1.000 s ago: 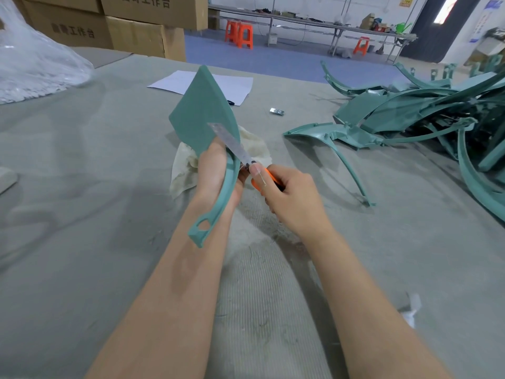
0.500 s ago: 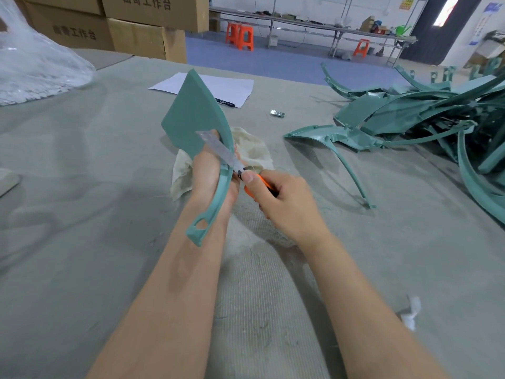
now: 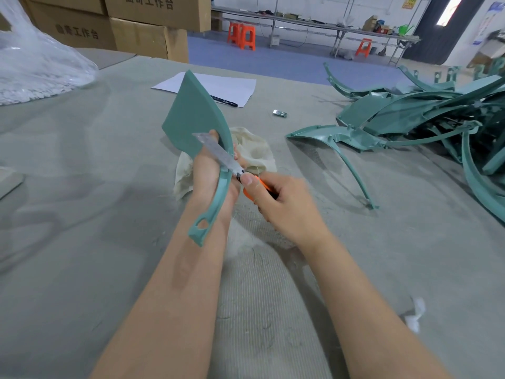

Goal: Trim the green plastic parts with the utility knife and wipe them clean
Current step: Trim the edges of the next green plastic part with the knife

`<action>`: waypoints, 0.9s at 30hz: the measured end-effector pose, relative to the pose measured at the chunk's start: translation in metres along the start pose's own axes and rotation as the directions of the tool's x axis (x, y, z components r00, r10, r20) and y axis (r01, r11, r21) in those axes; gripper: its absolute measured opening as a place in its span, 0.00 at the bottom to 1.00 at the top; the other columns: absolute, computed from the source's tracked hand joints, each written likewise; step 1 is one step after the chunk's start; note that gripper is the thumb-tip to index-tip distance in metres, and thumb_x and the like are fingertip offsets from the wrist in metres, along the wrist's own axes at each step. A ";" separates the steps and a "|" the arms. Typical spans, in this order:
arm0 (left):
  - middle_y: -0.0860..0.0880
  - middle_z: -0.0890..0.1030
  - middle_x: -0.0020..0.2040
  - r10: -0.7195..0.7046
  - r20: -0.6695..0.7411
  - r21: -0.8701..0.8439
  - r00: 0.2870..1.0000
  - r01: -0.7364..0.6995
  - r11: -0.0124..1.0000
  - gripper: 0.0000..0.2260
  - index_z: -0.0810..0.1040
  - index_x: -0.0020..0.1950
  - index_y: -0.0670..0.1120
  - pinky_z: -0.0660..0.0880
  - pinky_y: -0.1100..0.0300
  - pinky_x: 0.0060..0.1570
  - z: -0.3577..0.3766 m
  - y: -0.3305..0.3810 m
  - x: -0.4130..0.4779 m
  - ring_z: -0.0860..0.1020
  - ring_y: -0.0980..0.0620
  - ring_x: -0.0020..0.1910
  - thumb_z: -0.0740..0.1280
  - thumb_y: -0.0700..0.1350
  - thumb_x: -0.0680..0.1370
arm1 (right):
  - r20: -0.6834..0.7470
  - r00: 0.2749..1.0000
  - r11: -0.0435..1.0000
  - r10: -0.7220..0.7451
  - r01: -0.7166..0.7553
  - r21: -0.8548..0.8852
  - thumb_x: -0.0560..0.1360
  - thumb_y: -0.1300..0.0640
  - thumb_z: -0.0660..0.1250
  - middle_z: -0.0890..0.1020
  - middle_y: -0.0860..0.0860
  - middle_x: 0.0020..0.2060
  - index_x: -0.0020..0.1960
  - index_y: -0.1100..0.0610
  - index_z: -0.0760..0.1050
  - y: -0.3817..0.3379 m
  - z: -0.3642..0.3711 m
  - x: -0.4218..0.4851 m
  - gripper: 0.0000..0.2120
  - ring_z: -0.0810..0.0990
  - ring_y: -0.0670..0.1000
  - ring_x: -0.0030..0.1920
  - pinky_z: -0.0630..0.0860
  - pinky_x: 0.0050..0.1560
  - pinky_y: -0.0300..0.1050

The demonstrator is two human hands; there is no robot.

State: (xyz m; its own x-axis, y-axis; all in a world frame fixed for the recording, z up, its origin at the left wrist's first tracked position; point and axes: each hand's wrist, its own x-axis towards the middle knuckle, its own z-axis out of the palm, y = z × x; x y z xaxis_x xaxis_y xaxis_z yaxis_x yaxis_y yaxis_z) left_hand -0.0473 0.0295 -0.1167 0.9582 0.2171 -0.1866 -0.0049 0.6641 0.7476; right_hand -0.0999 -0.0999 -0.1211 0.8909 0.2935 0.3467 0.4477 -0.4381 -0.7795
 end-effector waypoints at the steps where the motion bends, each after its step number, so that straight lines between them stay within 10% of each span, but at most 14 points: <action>1: 0.57 0.73 0.21 -0.020 0.012 -0.052 1.000 0.021 0.998 0.15 0.67 0.38 0.49 0.68 0.67 0.21 0.003 -0.001 0.001 0.71 0.61 0.19 0.54 0.51 0.83 | 0.009 1.000 1.000 -0.007 0.007 0.000 0.78 0.44 0.63 0.65 0.49 0.25 0.29 0.53 0.64 -0.001 0.001 -0.001 0.23 0.64 0.48 0.27 0.62 0.30 0.46; 7: 0.53 0.67 0.23 -0.068 0.056 -0.392 0.996 0.085 0.916 0.16 0.67 0.37 0.45 0.60 0.72 0.18 0.004 0.013 -0.005 0.64 0.61 0.16 0.54 0.46 0.84 | 0.153 0.977 0.984 -0.145 0.158 -0.077 0.74 0.35 0.58 0.65 0.45 0.22 0.30 0.53 0.64 -0.010 0.014 -0.017 0.24 0.65 0.44 0.25 0.60 0.28 0.40; 14: 0.53 0.66 0.21 -0.084 0.050 -0.255 0.995 0.094 0.962 0.17 0.63 0.35 0.46 0.62 0.70 0.18 0.005 0.010 -0.006 0.64 0.58 0.17 0.52 0.47 0.84 | -0.026 0.997 0.996 -0.071 0.069 -0.061 0.74 0.36 0.60 0.65 0.44 0.23 0.31 0.55 0.68 -0.008 0.005 -0.013 0.24 0.63 0.44 0.26 0.58 0.27 0.37; 18: 0.46 0.70 0.40 0.022 -0.005 -0.208 1.000 -0.022 0.978 0.04 0.67 0.48 0.43 0.70 0.60 0.40 0.003 0.001 -0.008 0.71 0.48 0.41 0.58 0.43 0.81 | -0.146 0.988 0.986 0.050 -0.071 -0.148 0.76 0.38 0.60 0.66 0.45 0.21 0.30 0.51 0.67 0.002 -0.003 -0.009 0.22 0.64 0.46 0.25 0.57 0.28 0.37; 27: 0.53 0.67 0.36 0.039 0.008 -0.141 0.999 -0.037 0.989 0.15 0.66 0.39 0.49 0.68 0.66 0.28 0.000 0.004 -0.004 0.69 0.59 0.29 0.51 0.48 0.85 | -0.058 0.998 0.990 0.030 -0.037 -0.135 0.77 0.39 0.60 0.65 0.47 0.24 0.36 0.63 0.72 -0.002 0.003 -0.011 0.27 0.63 0.47 0.26 0.61 0.29 0.45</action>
State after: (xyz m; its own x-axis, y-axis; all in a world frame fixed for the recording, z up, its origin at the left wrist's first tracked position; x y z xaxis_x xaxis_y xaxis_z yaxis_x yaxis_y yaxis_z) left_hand -0.0514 0.0314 -0.1133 0.9595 0.2371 -0.1524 -0.0809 0.7497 0.6568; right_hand -0.1110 -0.0991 -0.1249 0.9068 0.2308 0.3528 0.4203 -0.5593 -0.7145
